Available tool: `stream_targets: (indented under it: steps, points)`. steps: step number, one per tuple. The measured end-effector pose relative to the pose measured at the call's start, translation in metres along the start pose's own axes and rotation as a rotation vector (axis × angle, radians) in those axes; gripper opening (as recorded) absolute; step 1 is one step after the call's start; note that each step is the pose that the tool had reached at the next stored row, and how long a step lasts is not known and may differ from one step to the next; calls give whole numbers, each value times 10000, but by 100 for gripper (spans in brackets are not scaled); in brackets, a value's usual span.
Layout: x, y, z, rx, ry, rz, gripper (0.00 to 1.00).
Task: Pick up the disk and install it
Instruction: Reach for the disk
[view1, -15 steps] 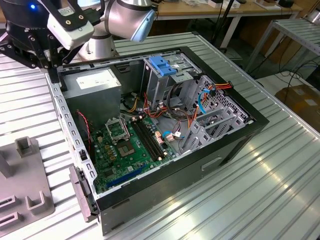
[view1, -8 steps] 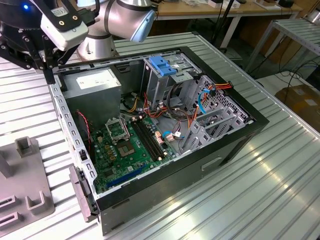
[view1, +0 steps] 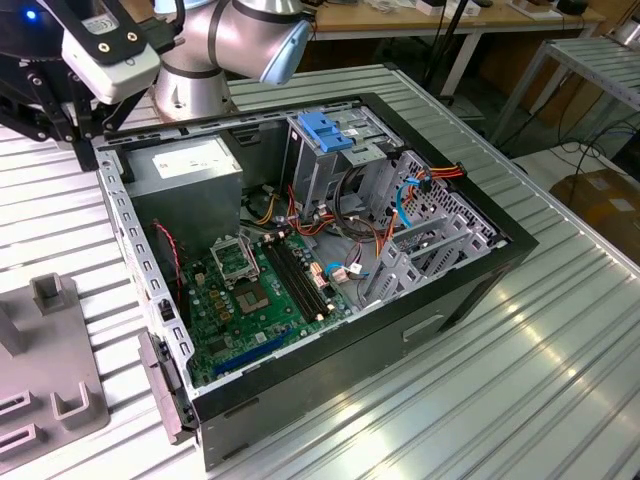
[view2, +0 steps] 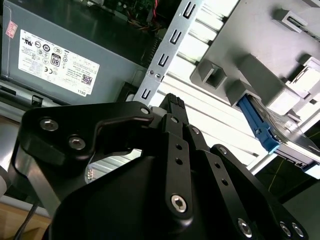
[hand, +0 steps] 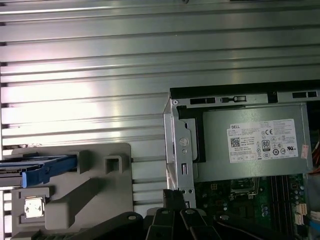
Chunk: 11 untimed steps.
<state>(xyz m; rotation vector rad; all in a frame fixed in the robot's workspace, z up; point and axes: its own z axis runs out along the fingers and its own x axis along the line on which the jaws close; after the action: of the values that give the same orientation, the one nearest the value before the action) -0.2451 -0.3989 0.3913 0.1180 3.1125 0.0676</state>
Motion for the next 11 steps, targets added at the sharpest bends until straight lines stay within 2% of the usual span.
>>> stream_targets:
  steps: [11]
  points:
    - [135, -10, -2, 1, 0, 0, 10]
